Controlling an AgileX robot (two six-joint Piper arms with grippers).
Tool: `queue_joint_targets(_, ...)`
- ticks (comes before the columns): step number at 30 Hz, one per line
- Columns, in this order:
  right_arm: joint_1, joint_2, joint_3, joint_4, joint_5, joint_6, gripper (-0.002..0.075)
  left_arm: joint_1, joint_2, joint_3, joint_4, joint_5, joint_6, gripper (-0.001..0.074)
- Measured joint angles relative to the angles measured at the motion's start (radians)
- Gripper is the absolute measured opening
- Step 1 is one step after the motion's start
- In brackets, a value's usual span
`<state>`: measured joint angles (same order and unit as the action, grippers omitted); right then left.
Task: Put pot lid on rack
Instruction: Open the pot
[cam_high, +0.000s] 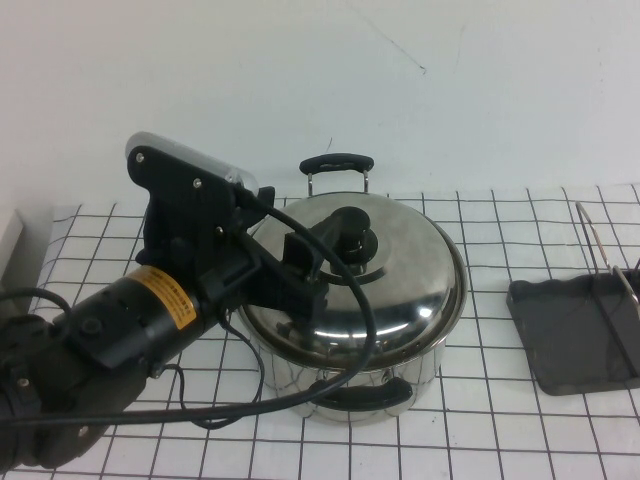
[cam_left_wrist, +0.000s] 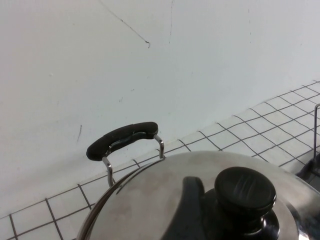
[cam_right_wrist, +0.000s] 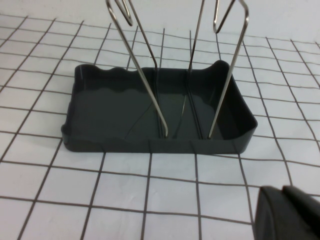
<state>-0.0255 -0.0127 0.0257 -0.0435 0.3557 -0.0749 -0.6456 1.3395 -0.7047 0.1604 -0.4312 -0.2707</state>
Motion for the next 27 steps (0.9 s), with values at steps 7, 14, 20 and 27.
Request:
queue_joint_targets(7,0.0,0.0,0.0,0.0,0.0,0.0,-0.0003,0.0,0.0,0.0,0.001,-0.002,0.002,0.0536)
queue_joint_targets(14,0.0,0.0,0.0,0.0,0.0,0.0,-0.0003,0.0,0.002,0.0,0.032,-0.006,0.004,0.0536)
queue_joint_targets(20,0.0,0.0,0.0,0.0,0.0,0.0,-0.0003,0.0,0.049,0.0,0.038,-0.073,0.004,0.0536)
queue_joint_targets(27,0.0,0.0,0.0,0.0,0.0,0.0,-0.0003,0.0,0.124,0.0,0.04,-0.115,0.004,0.0536)
